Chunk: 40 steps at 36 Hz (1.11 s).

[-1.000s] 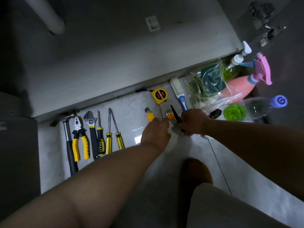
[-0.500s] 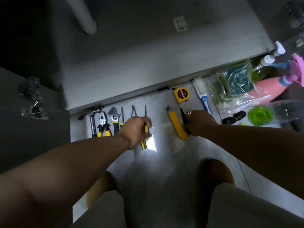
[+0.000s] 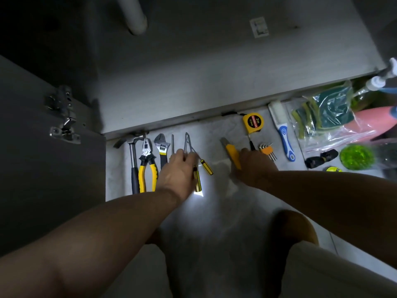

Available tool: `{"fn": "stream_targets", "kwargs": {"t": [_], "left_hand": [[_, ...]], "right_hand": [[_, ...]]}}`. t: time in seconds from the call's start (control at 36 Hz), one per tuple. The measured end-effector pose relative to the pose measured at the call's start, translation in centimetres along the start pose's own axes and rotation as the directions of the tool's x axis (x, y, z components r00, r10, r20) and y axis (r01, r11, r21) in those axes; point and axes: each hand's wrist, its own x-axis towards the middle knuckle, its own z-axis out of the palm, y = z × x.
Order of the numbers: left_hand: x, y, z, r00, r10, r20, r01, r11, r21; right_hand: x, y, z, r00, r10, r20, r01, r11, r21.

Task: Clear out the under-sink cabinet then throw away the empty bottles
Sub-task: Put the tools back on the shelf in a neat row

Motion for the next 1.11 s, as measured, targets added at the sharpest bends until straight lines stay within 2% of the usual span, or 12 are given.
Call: {"fn": "stream_targets", "kwargs": {"t": [0.17, 0.33, 0.47, 0.53, 0.58, 0.64, 0.69, 0.75, 0.83, 0.94, 1.11], "left_hand": [[-1.2, -1.2, 0.0, 0.997, 0.009, 0.078, -0.016, 0.995, 0.098], [-1.1, -0.9, 0.3, 0.997, 0.025, 0.079, -0.034, 0.993, 0.11], [-0.7, -0.5, 0.7, 0.996, -0.003, 0.085, -0.007, 0.993, 0.116], [-0.5, -0.5, 0.9, 0.996, -0.01, 0.084, 0.0, 0.992, 0.127], [-0.4, -0.3, 1.2, 0.997, -0.018, 0.075, 0.009, 0.993, 0.117], [-0.5, -0.2, 1.4, 0.997, -0.025, 0.072, 0.018, 0.995, 0.102], [-0.6, -0.2, 1.5, 0.996, -0.023, 0.081, 0.016, 0.996, 0.084], [-0.7, -0.3, 1.4, 0.996, -0.016, 0.085, 0.011, 0.998, 0.054], [-0.7, -0.5, 1.3, 0.997, 0.005, 0.076, -0.006, 1.0, 0.016], [-0.8, -0.6, 1.6, 0.995, 0.035, 0.09, -0.031, 0.998, -0.049], [-0.3, -0.3, 2.3, 0.994, 0.064, 0.086, -0.069, 0.996, 0.048]], "right_hand": [[1.2, -1.8, 0.3, 0.998, -0.008, 0.06, -0.009, 0.963, 0.271], [1.6, -2.3, 0.4, 0.998, -0.024, 0.056, 0.004, 0.938, 0.346], [1.3, -2.6, 0.0, 1.0, 0.002, -0.016, 0.002, 0.966, 0.257], [0.8, -2.9, 0.0, 0.995, -0.028, -0.095, 0.048, 0.976, 0.211], [0.3, -3.5, 0.2, 0.966, -0.16, -0.201, 0.192, 0.969, 0.153], [-0.2, -4.2, 0.4, 0.905, -0.35, -0.243, 0.369, 0.928, 0.039], [-0.5, -5.0, 0.7, 0.848, -0.485, -0.214, 0.481, 0.874, -0.076], [-0.6, -5.6, 1.1, 0.825, -0.545, -0.146, 0.527, 0.837, -0.149], [-0.6, -6.1, 1.6, 0.852, -0.522, -0.046, 0.503, 0.839, -0.209], [-0.5, -6.2, 2.1, 0.884, -0.466, -0.02, 0.454, 0.869, -0.199], [-0.6, -6.2, 2.7, 0.896, -0.444, -0.016, 0.432, 0.88, -0.195]]}}
